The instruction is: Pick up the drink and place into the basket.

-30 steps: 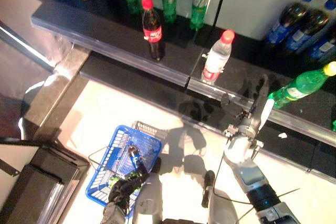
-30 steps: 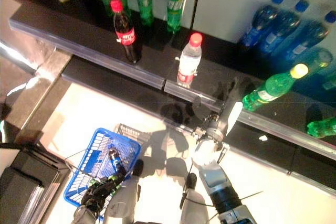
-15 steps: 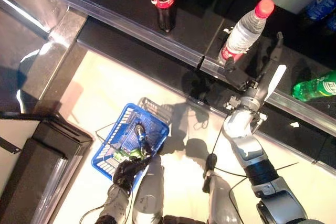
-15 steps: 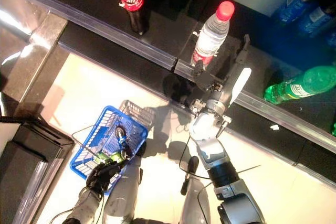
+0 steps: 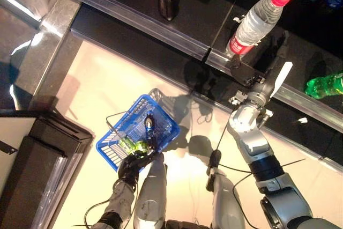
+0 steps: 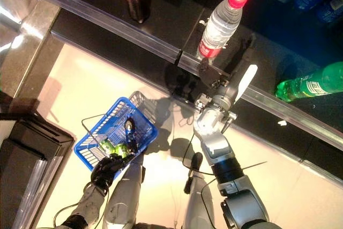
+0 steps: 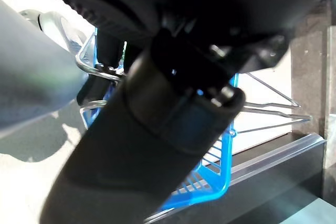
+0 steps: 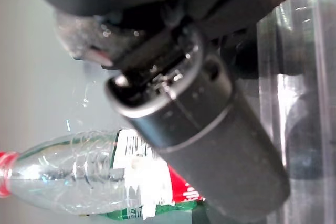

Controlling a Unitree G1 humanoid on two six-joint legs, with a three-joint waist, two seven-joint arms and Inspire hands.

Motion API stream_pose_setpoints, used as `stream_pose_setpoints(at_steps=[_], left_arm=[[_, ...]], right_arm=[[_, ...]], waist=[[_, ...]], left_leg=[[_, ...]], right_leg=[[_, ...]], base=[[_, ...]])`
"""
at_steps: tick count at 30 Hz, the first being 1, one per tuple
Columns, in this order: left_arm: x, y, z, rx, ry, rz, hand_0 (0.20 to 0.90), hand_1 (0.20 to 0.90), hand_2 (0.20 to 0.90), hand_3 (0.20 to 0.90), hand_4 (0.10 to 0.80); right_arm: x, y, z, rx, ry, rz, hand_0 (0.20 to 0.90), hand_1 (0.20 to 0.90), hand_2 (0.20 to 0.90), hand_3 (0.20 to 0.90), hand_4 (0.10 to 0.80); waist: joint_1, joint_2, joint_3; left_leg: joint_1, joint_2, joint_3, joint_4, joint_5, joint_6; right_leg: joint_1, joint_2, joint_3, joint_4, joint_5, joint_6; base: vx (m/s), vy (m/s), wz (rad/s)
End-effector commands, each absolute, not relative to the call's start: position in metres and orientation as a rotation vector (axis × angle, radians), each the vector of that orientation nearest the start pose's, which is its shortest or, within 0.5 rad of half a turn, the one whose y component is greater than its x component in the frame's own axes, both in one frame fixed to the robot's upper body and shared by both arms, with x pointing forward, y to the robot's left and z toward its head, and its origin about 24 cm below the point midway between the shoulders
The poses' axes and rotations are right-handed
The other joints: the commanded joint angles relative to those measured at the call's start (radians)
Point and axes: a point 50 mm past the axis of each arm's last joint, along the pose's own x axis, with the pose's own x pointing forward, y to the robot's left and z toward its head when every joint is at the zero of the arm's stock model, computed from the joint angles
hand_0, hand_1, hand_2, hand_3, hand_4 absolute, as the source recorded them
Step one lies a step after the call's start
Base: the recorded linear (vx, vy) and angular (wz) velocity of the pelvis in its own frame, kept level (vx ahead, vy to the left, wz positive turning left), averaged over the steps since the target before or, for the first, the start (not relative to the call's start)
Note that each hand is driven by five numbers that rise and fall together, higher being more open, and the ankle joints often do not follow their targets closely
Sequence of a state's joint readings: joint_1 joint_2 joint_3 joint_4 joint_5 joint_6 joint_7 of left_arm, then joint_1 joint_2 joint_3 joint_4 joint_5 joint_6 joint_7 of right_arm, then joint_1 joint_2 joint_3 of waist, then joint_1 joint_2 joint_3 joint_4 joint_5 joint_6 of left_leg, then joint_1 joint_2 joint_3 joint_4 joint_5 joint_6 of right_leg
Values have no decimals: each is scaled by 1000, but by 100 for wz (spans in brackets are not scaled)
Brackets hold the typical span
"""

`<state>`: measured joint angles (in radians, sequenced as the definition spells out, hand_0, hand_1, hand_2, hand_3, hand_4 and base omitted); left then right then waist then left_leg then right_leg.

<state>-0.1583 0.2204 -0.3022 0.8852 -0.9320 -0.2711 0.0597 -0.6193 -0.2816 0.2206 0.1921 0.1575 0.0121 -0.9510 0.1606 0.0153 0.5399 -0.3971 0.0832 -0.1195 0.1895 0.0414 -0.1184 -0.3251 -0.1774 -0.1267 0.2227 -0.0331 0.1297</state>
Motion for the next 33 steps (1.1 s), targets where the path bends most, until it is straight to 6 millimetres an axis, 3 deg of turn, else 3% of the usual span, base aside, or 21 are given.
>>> stream_pose_setpoints(at_steps=[1,13,33], left_arm=[[223,184,-77,-510,377,231,300,300,300,200,100],[231,184,-69,-513,363,226,300,300,300,200,100],[233,189,-66,-492,366,213,300,300,300,200,100]], right_arm=[[328,-177,240,68,-697,-720,900,900,900,900,800],[329,-169,278,74,-780,-659,900,900,900,900,800],[329,-150,316,31,-870,-504,900,900,900,900,800]], waist=[[13,6,-20],[24,0,-20],[54,-10,-20]], left_leg=[[-31,-14,-84,11,22,73],[-69,-28,-81,21,25,85],[-86,-48,-97,36,22,94]], right_leg=[[-2,-50,23,23,57,-42],[-53,-44,27,46,60,-42],[-75,-39,7,78,51,-46]], base=[[6,32,-1],[4,13,-2],[6,-1,2]])
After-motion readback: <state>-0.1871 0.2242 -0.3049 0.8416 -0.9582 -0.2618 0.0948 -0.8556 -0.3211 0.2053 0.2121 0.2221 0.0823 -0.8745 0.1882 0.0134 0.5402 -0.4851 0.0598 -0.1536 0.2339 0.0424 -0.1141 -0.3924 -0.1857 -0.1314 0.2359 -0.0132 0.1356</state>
